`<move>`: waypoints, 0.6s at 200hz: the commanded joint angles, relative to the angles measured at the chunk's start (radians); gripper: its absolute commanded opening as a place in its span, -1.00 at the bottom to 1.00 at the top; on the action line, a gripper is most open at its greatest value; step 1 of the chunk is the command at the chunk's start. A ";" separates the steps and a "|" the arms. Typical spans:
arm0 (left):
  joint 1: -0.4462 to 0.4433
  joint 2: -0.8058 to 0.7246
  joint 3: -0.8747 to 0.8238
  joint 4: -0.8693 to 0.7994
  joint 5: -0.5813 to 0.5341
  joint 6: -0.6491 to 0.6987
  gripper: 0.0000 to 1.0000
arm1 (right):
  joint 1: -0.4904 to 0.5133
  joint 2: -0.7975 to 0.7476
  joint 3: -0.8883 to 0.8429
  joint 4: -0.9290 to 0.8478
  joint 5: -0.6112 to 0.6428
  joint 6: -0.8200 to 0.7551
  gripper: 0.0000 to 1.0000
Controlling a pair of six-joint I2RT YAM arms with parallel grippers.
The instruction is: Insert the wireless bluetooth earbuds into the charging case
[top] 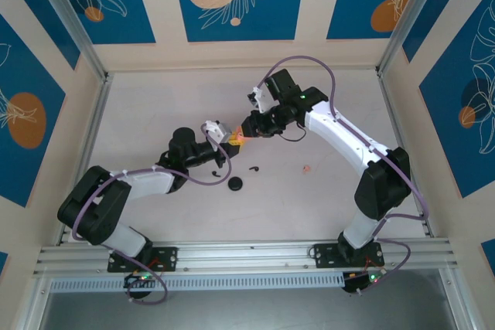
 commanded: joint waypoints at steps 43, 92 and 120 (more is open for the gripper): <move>-0.008 -0.029 0.035 0.050 0.064 -0.020 -0.75 | -0.015 -0.008 0.020 -0.023 0.023 -0.022 -0.53; -0.008 -0.028 0.037 0.073 0.087 -0.040 -0.75 | -0.026 -0.014 0.011 0.009 0.020 -0.014 -0.53; -0.008 -0.029 0.035 0.079 0.098 -0.046 -0.75 | -0.029 -0.029 -0.003 0.029 0.033 -0.008 -0.49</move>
